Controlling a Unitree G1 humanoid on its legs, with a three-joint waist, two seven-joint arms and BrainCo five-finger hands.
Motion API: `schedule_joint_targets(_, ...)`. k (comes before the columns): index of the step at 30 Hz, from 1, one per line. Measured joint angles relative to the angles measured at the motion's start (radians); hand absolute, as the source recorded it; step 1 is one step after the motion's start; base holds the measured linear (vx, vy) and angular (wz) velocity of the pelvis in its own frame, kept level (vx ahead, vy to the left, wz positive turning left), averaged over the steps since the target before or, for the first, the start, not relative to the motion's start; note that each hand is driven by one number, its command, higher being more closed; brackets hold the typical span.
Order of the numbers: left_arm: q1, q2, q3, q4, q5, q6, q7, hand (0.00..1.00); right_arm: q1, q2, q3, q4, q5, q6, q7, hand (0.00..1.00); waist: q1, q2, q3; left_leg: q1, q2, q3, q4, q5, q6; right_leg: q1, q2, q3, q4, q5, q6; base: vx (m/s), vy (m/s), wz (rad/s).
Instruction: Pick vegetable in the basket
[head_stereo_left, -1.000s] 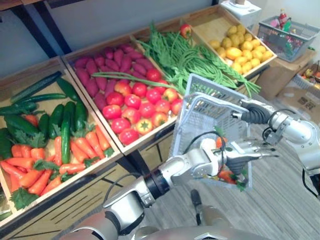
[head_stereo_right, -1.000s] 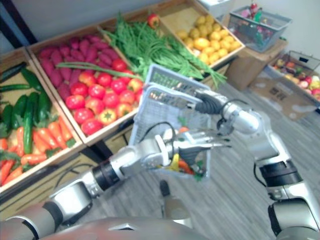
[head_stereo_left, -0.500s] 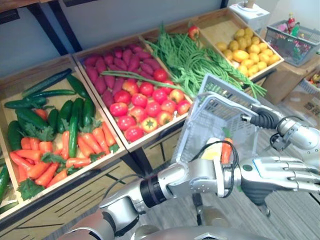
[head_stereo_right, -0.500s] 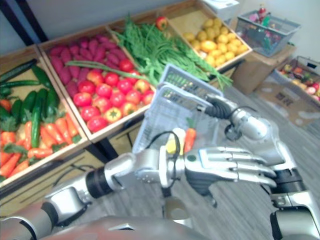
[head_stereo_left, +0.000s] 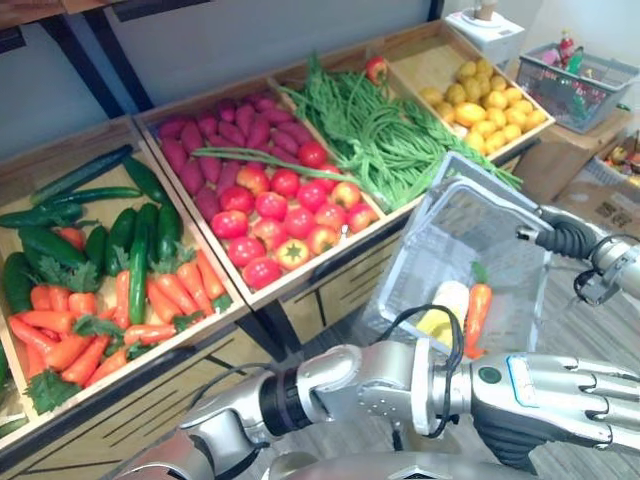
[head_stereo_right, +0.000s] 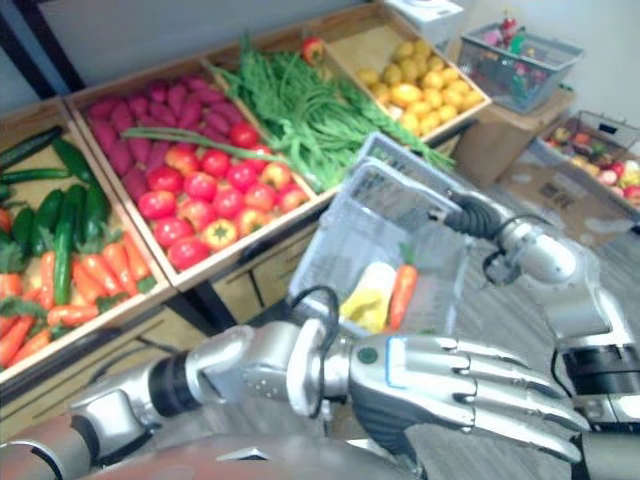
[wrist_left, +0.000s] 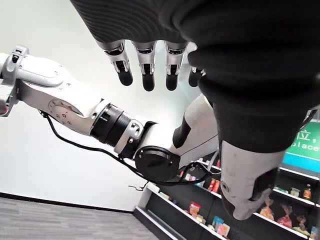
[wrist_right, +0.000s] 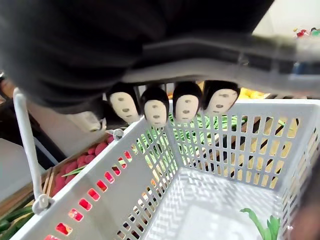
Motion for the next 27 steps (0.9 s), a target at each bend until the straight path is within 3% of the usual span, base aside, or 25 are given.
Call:
schedule_joint_targets(5,0.045,0.056,0.016,-0.021,-0.003,0.0,-0.014,0.0,0.05,-0.03,-0.06,-0.002,0.007,-0.015,0.001,1.0,-0.001,-0.001,-0.001,0.003,-0.009,-0.003,-0.009,0.001,0.001,0.002,-0.004,0.001,0.0,0.0,0.0,0.0,0.0,-0.01)
schedule_joint_targets(9,0.123,0.114,0.089,-0.1,-0.038,0.0,-0.019,0.0,0.115,-0.048,-0.092,0.022,0.014,-0.022,0.001,1.0,-0.002,-0.001,-0.009,0.001,-0.03,-0.024,-0.04,0.013,0.005,0.008,-0.017,-0.01,-0.01,0.0,0.0,0.0,0.011,0.12)
schedule_joint_targets(18,0.291,0.23,0.295,-0.272,-0.207,-0.005,0.059,0.0,0.167,-0.042,-0.09,0.34,0.01,-0.044,-0.006,1.0,0.003,-0.001,-0.029,-0.022,-0.098,-0.09,-0.119,0.052,0.034,0.011,-0.064,-0.048,-0.029,0.007,0.01,-0.01,0.023,0.22)
schedule_joint_targets(21,0.365,0.234,0.405,-0.303,-0.274,-0.007,0.091,0.0,0.18,0.013,-0.094,0.478,-0.012,-0.043,-0.073,1.0,0.002,-0.003,-0.036,-0.039,-0.124,-0.145,-0.139,0.062,0.049,0.015,-0.09,-0.076,-0.031,0.005,0.014,-0.04,0.028,0.36)
schedule_joint_targets(27,0.482,0.223,0.621,-0.324,-0.274,-0.007,0.165,0.0,0.197,0.21,-0.214,0.707,-0.086,-0.012,-0.196,1.0,0.008,0.003,-0.046,-0.108,-0.161,-0.269,-0.141,0.076,0.074,0.028,-0.147,-0.175,-0.044,-0.01,0.032,-0.05,0.017,0.55)
